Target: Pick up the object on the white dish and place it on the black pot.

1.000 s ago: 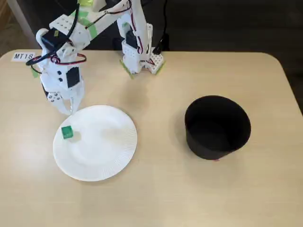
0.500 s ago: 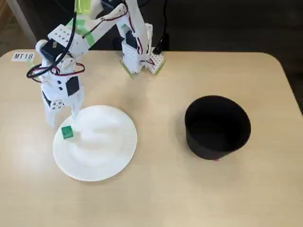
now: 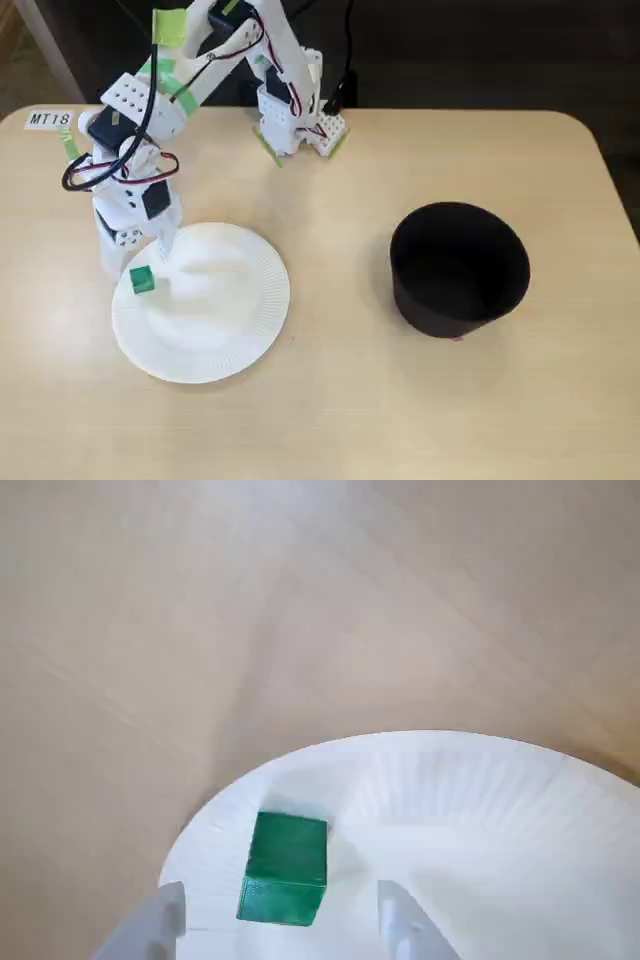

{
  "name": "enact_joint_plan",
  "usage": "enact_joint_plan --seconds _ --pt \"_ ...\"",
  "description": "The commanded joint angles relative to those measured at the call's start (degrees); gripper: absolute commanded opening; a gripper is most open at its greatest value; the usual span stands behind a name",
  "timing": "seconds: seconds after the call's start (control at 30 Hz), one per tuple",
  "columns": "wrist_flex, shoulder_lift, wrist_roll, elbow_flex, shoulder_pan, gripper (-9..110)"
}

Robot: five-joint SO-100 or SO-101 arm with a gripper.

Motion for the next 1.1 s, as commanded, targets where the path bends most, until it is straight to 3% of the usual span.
enact_joint_plan --seconds 0.0,0.4,0.63,1.07 --pt "-0.9 0.4 -0.2 -1.7 -0.4 26" --pt "-3.5 -1.2 0.0 -2.3 -0.9 23" --pt "-3.5 -2.2 0.3 -3.3 -1.0 13" --pt "-2.5 -2.5 0.4 -4.8 -1.2 4"
